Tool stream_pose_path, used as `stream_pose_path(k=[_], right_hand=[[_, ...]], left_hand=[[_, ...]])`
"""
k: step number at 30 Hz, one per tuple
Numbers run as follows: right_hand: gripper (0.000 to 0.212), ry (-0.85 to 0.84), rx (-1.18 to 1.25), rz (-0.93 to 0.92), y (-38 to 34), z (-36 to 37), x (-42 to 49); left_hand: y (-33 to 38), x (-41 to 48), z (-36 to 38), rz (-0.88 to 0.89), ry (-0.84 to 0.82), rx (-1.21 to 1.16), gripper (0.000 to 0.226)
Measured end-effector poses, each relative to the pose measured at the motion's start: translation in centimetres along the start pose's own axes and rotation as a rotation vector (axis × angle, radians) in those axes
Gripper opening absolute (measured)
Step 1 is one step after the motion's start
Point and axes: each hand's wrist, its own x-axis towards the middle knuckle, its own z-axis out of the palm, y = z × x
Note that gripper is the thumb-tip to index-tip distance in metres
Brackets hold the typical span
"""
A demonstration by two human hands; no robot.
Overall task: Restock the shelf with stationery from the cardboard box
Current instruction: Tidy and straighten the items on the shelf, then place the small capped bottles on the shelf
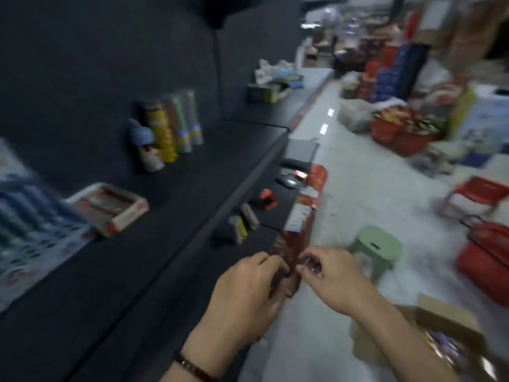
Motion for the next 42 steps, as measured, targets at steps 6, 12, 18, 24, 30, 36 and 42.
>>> stream_pose_path(k=[6,12,18,24,30,36,42], right_hand=[[0.027,-0.071,0.089,0.518,19.4,-3.4,-13.0],[0.031,0.005,0.207,0.919,36.4,-6.5,-25.6],[0.030,-0.030,0.294,1.122,49.5,-6.8,-29.3],[0.024,-0.081,0.377,1.235,60.3,-4.1,-27.1],[0.023,-0.116,0.458,1.351,72.7,1.9,-22.2],[0.023,-0.220,0.530,1.343,88.9,13.2,-16.7],[0.028,-0.328,0.552,1.374,106.0,27.9,-14.3]], left_hand=[[11.5,3.0,15.3,0.184,-0.432,-0.084,0.020],[23.8,7.4,29.6,0.284,-0.789,-0.037,0.022],[31.7,12.7,41.6,0.299,-0.913,0.008,0.024],[34.4,18.3,53.7,0.252,-1.040,-0.016,0.011],[34.2,24.8,69.1,0.199,-1.119,-0.087,0.011],[32.4,27.2,86.7,0.030,-1.190,-0.089,0.024],[31.1,26.9,103.0,-0.060,-1.137,-0.141,0.019]])
